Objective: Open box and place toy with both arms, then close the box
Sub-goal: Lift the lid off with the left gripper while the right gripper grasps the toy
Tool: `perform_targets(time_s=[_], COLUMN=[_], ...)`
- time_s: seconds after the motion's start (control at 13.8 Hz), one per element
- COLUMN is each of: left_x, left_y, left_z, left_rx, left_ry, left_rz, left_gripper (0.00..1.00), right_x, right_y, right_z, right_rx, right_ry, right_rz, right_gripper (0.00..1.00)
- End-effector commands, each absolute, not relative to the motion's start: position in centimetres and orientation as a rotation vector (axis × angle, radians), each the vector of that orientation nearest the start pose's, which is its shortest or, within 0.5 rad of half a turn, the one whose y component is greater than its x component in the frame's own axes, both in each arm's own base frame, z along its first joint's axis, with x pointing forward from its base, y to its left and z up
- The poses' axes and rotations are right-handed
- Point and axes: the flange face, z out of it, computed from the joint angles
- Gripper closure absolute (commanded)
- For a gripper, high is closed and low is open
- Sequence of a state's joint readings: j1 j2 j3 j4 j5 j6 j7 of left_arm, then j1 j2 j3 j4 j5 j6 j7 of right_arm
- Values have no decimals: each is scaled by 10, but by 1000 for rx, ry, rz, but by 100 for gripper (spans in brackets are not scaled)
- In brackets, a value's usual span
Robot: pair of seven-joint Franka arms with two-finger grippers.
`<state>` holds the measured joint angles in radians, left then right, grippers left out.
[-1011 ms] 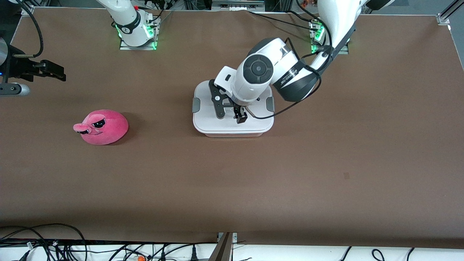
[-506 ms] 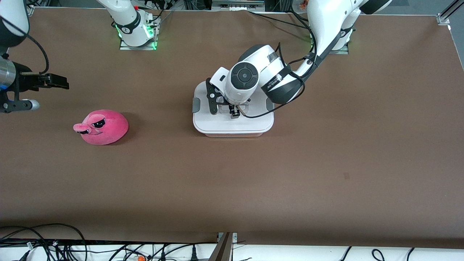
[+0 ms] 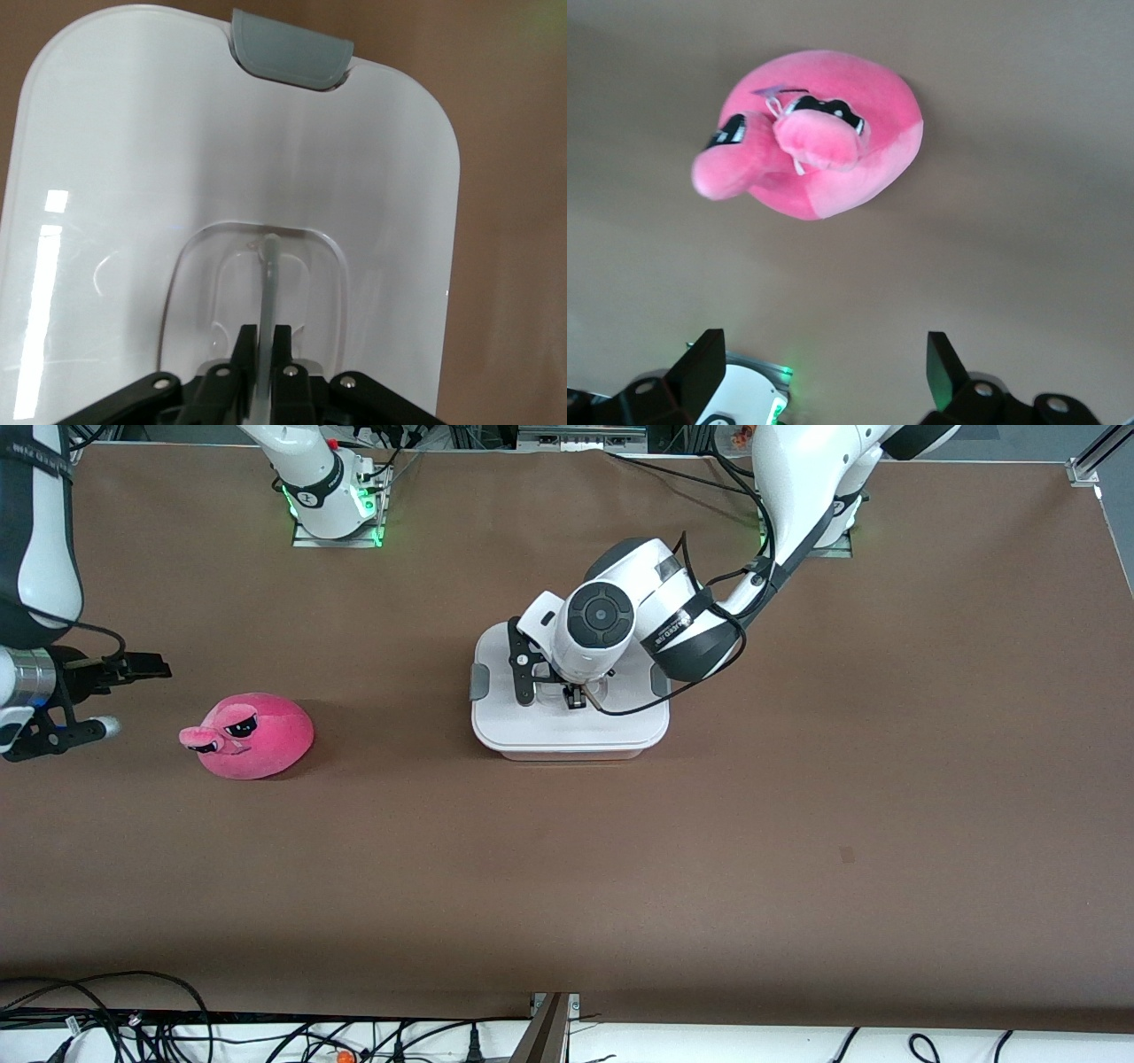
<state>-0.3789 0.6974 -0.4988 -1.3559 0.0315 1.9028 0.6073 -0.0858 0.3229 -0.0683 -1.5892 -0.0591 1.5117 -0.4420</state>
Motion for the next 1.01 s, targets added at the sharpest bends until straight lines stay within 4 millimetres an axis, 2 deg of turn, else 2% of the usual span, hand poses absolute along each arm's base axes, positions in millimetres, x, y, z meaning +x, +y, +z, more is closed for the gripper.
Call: perform_targets(time_s=[0.0, 0.07, 0.14, 0.29, 0.43, 0.51, 0.65, 0.72, 0.87, 0.94], left_x=[514, 513, 512, 521, 524, 525, 539, 551, 575, 588], left_y=[-493, -491, -486, -464, -438, -425, -380, -349, -286, -257], left_z=[359, 368, 385, 416, 457, 467, 485, 503, 516, 523], left_rx=[-2571, -2566, -2562, -2588, -2638, -2648, -2680, -2715, -2797, -2835], left_ry=[2233, 2229, 2225, 2195, 2179, 2162, 2079, 2028, 1904, 1860], left_rz=[158, 162, 164, 169, 181, 219, 334, 373, 453, 435], left_gripper=[100, 100, 100, 100, 100, 100, 100, 100, 100, 100], right_x=[590, 588, 584, 576, 569, 565, 564, 567, 577, 580], right_y=[-94, -94, -92, -89, -87, -85, -82, -78, -61, -59], right_z=[395, 381, 368, 353, 339, 331, 322, 320, 318, 315], right_rx=[-2981, -2976, -2973, -2966, -2952, -2946, -2954, -2964, -2979, -2985], right_ry=[-527, -544, -549, -557, -572, -577, -596, -606, -662, -670], right_rz=[617, 616, 618, 624, 647, 655, 625, 597, 520, 498], right_gripper=[0, 0, 0, 0, 0, 0, 0, 0, 0, 0])
